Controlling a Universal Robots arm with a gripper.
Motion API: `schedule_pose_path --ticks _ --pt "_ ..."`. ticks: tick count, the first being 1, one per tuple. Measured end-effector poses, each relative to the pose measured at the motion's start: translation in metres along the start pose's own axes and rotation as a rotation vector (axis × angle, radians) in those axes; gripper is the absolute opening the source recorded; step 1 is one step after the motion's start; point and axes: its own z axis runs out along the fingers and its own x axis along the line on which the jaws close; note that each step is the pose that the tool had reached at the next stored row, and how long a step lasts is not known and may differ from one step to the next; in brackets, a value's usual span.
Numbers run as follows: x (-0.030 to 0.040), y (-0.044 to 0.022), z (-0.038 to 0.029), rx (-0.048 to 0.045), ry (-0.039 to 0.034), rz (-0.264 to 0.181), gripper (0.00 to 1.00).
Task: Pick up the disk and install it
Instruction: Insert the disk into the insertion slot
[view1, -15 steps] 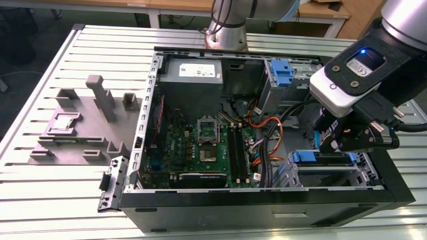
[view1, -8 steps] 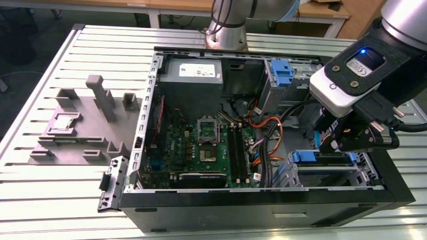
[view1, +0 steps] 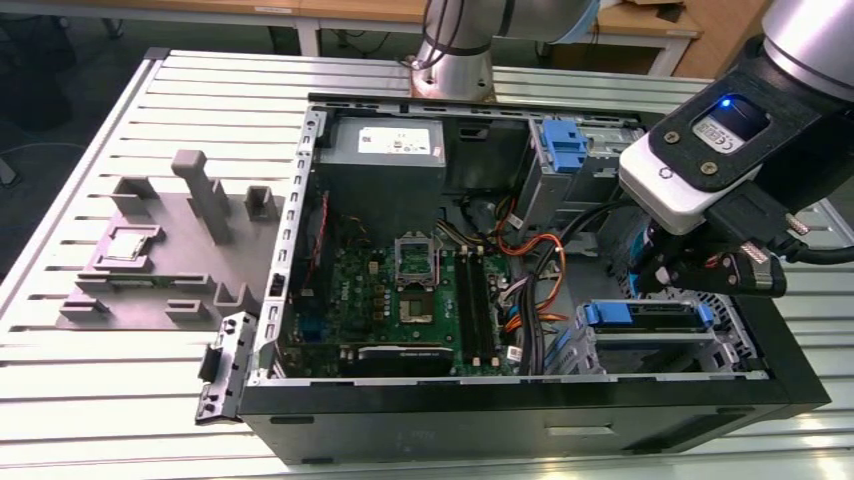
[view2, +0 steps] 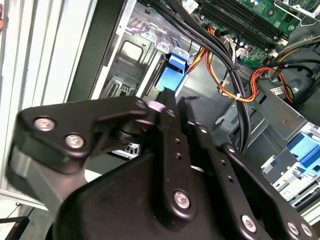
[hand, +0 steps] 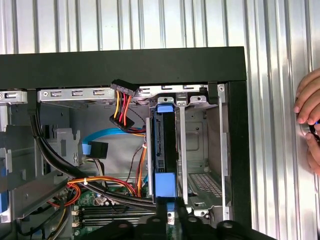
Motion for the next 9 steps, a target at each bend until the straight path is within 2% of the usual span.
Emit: schedule_pose_path --ticks 1,2,4,9 --pt "0.0000 0.0000 0.0000 0.0000 -0.0001 0.000 0.18" --pt "0.0000 0.0000 0.0000 0.0000 0.0000 0.000 0.18" --pt "0.0000 0.0000 0.0000 0.0000 0.0000 0.000 0.10" --pt "0.0000 0.0000 0.0001 0.0000 0.0000 0.000 0.10"
